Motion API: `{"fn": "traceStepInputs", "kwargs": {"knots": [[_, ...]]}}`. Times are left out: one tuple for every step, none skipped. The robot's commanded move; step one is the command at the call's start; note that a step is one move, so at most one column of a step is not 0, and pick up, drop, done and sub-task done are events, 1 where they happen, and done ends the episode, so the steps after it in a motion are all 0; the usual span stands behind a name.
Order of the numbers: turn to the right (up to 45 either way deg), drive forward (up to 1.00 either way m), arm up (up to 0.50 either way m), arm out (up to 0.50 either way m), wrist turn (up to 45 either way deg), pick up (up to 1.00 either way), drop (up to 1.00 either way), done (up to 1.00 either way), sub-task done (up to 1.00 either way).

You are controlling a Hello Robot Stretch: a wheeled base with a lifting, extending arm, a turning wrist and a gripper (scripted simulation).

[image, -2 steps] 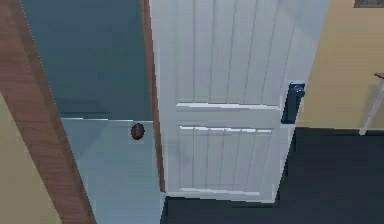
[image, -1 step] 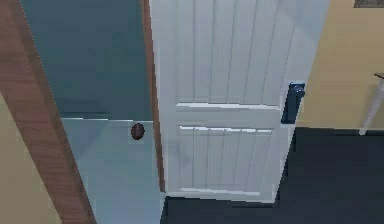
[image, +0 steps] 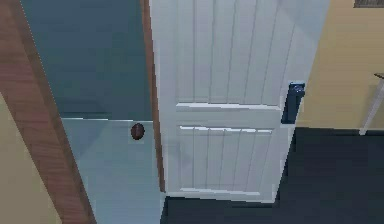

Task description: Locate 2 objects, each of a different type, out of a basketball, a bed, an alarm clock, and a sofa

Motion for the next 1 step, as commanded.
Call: {"fn": "traceStepInputs", "kwargs": {"knots": [[-27.0, 0.00, 0.00, 0.00, 0.0, 0.00, 0.00, 0.00, 0.00]]}}
